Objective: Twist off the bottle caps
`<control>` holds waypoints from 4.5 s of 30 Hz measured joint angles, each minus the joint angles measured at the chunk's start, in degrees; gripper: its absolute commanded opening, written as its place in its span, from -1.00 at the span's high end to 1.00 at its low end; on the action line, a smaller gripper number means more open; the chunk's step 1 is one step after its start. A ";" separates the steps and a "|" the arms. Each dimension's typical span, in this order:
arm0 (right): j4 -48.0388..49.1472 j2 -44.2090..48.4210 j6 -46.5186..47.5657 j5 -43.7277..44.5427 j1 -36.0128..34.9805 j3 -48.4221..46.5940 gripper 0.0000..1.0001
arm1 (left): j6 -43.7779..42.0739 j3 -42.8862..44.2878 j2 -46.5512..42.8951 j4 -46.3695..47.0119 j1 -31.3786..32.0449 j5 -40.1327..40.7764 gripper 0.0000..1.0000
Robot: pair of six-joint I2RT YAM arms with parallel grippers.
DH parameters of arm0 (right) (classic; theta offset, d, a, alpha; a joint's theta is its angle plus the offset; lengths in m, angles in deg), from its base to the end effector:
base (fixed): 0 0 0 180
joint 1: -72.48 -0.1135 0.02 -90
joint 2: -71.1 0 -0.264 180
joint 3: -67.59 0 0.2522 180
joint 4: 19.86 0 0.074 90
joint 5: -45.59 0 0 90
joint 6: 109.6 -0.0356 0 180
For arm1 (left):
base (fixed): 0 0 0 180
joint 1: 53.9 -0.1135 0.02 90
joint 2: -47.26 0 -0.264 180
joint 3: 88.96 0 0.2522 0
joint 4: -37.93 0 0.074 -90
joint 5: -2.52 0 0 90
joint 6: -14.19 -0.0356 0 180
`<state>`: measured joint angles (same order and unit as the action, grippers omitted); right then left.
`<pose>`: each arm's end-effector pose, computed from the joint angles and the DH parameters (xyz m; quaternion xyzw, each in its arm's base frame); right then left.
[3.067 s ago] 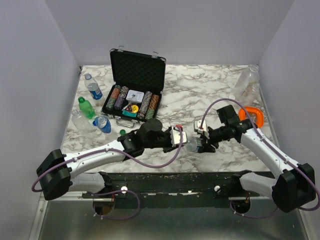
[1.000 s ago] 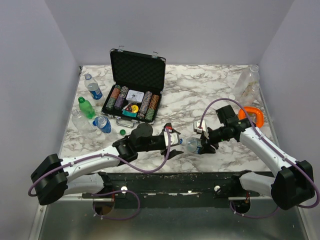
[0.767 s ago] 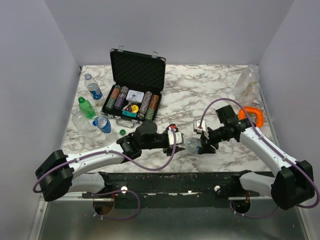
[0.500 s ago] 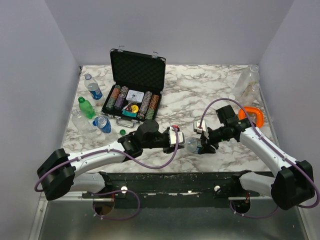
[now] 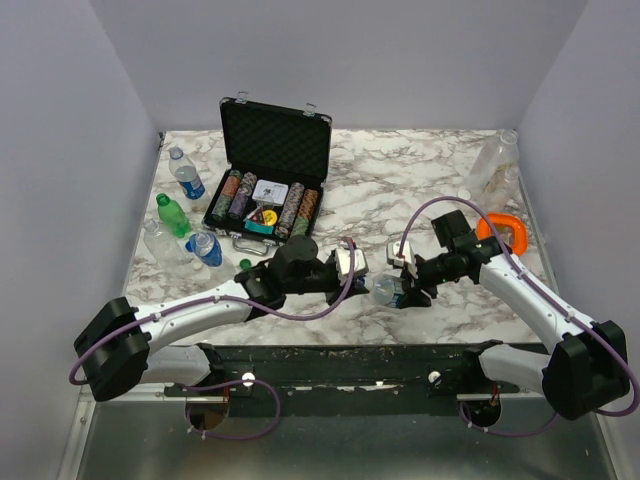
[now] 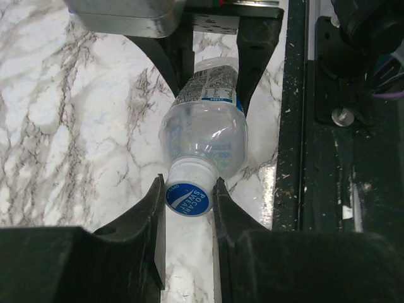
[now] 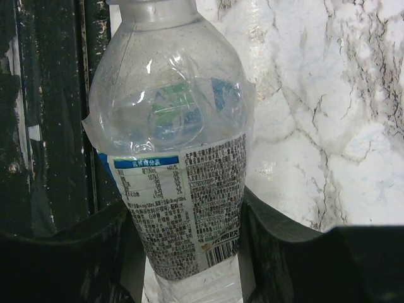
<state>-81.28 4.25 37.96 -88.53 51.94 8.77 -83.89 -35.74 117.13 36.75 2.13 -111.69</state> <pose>0.1794 0.0937 0.2278 -0.6265 0.6660 0.2980 0.2741 0.1399 -0.2338 0.2565 0.5241 0.6042 -0.3889 0.4573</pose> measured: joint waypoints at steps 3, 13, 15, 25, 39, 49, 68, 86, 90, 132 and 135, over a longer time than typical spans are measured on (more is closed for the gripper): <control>0.02 0.00 -0.07 -0.57 0.00 0.00 0.43 | 7.93 1.33 0.00 -1.86 -0.44 0.85 1.00; 0.09 -0.24 -0.52 -1.09 0.00 -0.07 0.43 | 43.63 3.08 0.00 -6.12 -0.81 10.99 1.00; 0.26 -0.44 -0.52 -1.14 0.00 -0.20 0.43 | 48.81 3.45 0.00 -7.45 -0.68 13.18 1.00; 1.42 -0.79 -0.52 -1.09 0.00 -0.42 0.43 | 56.15 4.57 0.00 -10.16 -0.42 17.29 0.39; 1.40 -1.49 -0.48 -0.26 0.00 -0.42 0.43 | 44.81 4.76 -5.44 -10.58 -3.39 15.32 -0.80; 1.33 -1.49 -0.46 -0.26 0.00 -0.42 0.43 | 13.05 -4.22 -15.43 -6.05 -3.89 -1.40 -0.83; 1.25 -1.22 -0.42 -0.28 0.00 -0.42 0.43 | -13.07 2.49 1.14 -4.33 -3.78 -7.65 -0.38; 0.85 -0.96 -0.04 -0.33 0.00 -0.42 0.43 | -6.38 5.11 4.59 -6.64 -4.07 -9.49 0.97; 0.92 -0.96 -0.07 -0.96 -0.02 -0.44 0.43 | 3.67 5.11 4.15 -6.27 -4.74 -8.81 1.00; 0.04 -1.03 0.26 -0.92 -0.02 -0.63 0.43 | -4.09 -3.43 -15.13 -10.93 -5.66 -5.84 -0.92; 0.00 -1.03 0.42 -0.92 -0.02 -0.63 0.43 | -10.23 -0.70 -9.46 -10.60 -5.66 -7.61 -0.88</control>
<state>-81.28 3.22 38.37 -89.45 51.92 8.14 -94.12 -36.44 107.67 26.15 -3.53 -119.29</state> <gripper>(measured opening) 0.554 0.960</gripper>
